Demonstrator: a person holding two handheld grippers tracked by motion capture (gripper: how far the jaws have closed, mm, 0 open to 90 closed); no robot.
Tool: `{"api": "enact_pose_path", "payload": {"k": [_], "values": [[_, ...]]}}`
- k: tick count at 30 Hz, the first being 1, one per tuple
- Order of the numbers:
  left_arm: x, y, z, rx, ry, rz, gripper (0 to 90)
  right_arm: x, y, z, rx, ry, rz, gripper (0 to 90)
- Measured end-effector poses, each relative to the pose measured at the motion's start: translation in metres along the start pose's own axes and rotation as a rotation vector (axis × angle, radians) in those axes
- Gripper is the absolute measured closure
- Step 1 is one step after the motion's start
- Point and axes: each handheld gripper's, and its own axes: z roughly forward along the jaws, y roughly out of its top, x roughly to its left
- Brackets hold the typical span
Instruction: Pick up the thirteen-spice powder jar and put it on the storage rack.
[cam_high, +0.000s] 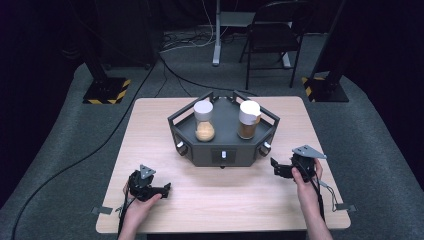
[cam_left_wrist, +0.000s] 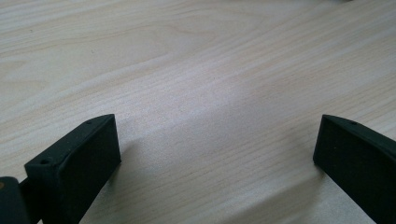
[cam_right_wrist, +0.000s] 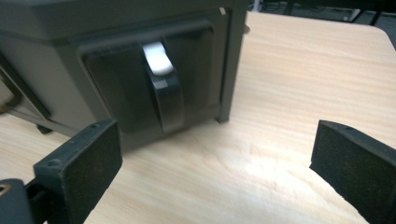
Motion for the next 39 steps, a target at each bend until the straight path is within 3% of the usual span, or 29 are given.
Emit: {"api": "enact_pose_path", "payload": {"k": [13, 21, 27, 32, 35, 39], "values": [[0.000, 0.000, 0.000, 0.000, 0.000, 0.001, 0.0, -0.009, -0.038, 0.004, 0.051, -0.032, 0.049, 1.3], [0.000, 0.000, 0.000, 0.000, 0.000, 0.000, 0.0, -0.007, -0.048, 0.008, 0.097, -0.047, 0.038, 1.6], [0.000, 0.000, 0.000, 0.000, 0.000, 0.000, 0.0, -0.008, -0.043, 0.010, 0.146, -0.041, 0.016, 1.4], [0.000, 0.000, 0.000, 0.000, 0.002, -0.002, 0.0, -0.018, -0.034, 0.014, 0.219, 0.009, 0.037, 1.5], [-0.001, 0.000, 0.000, 0.000, 0.002, -0.002, 0.0, -0.016, -0.033, 0.014, 0.223, 0.000, 0.034, 1.5], [-0.001, 0.000, 0.000, 0.000, 0.003, -0.002, 0.0, -0.007, -0.030, 0.016, 0.249, -0.030, -0.011, 0.0]]}}
